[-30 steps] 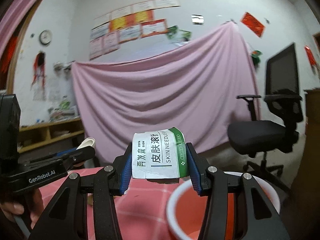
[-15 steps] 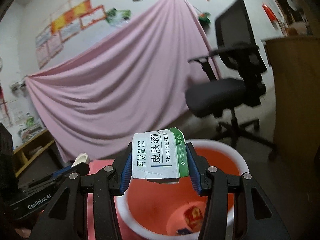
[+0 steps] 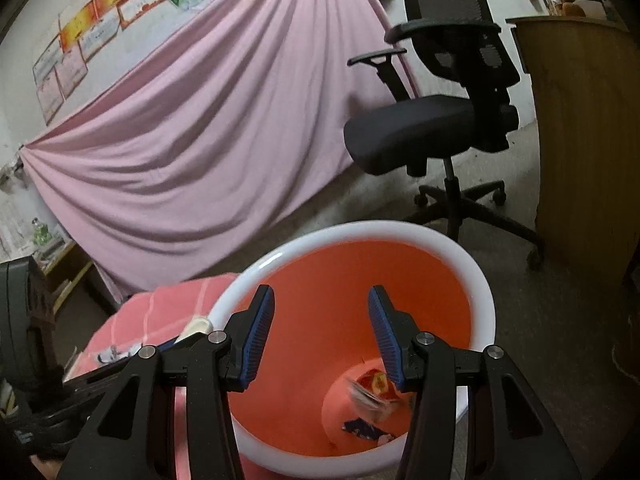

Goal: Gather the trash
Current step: 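Carry the box and tray over the bucket and open both grippers to drop them, then move both grippers back over the remaining trash on the table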

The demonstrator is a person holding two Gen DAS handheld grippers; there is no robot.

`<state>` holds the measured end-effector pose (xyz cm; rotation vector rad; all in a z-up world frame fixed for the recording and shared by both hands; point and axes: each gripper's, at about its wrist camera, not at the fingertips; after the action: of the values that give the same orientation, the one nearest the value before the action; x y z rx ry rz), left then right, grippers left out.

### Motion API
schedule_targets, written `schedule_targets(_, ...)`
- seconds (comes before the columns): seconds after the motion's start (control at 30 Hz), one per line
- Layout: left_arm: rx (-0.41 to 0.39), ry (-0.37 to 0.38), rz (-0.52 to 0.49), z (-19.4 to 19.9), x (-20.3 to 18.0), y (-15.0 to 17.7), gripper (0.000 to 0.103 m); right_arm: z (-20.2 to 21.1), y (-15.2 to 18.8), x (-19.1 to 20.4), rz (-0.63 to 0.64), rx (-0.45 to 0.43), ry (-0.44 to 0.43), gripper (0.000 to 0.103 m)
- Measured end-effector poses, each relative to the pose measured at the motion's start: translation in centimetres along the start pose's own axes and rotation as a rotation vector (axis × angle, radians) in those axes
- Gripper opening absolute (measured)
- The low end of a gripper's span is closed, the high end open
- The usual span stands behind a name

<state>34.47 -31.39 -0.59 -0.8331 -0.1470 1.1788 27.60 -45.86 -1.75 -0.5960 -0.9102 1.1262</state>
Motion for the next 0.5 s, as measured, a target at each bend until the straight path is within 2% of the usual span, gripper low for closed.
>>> schedule_targets(0.1,0.016,0.013,0.038,-0.3,0.8,0.2,0.036,0.1,0.0,0.0,-0.001,0.0,0.007,0.052)
schedule_targets(0.27,-0.012,0.008,0.08,0.5,1.9,-0.1,0.036,0.1,-0.1,0.1,0.008,0.003,0.015,0.052)
schedule_targets(0.5,-0.097,-0.028,0.074,2.6,2.8,0.0,0.036,-0.2,-0.1,0.6,0.043,0.01,0.02,0.052)
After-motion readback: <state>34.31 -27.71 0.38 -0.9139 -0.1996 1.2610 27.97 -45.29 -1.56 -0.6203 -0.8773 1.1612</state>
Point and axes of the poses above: each gripper's, at about its wrist camera, not at the fingertips, and z roughly against the way its jaws point, x to its left, y to its underside, and after that the axes turned 4 degrees about z, right-handed
